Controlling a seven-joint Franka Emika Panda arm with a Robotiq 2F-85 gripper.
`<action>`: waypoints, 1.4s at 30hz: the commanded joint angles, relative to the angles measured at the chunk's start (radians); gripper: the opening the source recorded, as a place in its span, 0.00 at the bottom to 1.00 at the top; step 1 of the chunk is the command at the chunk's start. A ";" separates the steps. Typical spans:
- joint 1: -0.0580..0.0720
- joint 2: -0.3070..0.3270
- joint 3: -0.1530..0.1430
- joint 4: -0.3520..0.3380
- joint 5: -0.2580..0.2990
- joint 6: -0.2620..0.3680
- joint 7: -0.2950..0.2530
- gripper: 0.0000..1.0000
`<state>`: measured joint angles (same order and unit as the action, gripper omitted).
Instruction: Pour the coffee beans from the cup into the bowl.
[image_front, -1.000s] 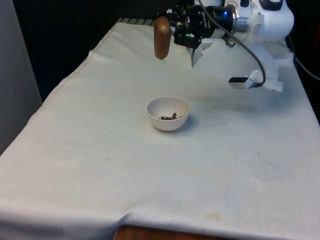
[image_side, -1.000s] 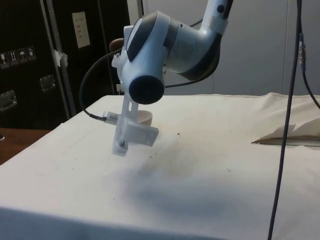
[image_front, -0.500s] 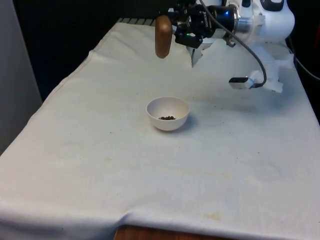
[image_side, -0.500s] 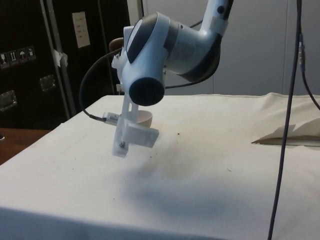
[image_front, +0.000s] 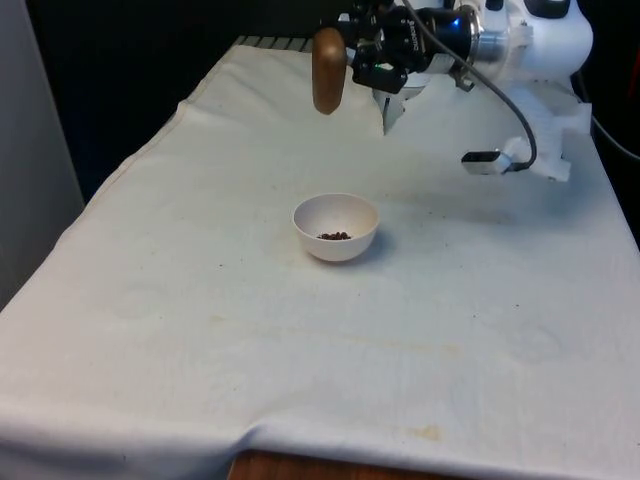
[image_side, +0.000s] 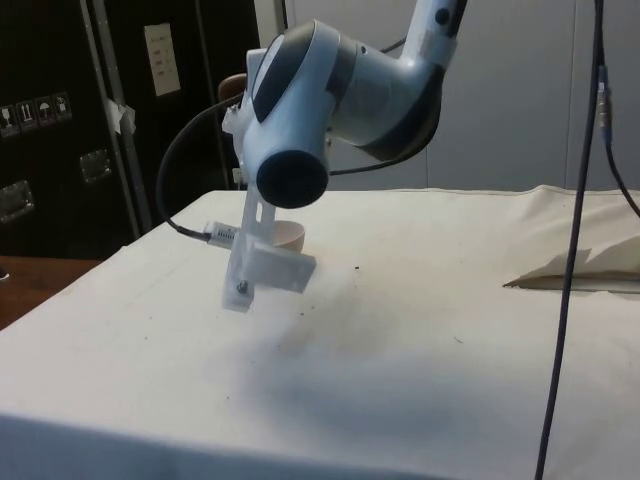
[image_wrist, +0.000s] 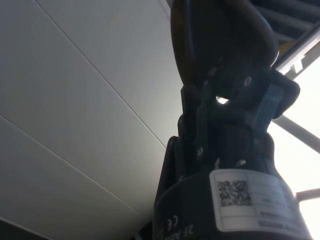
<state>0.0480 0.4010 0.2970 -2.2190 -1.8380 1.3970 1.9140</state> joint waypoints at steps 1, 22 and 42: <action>-0.004 -0.015 0.005 -0.009 0.010 0.018 -0.006 0.05; -0.014 -0.065 0.004 -0.015 0.058 0.102 -0.041 0.05; -0.022 -0.091 0.003 -0.022 0.117 0.180 -0.049 0.05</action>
<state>0.0320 0.3200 0.2960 -2.2330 -1.7220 1.5590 1.8680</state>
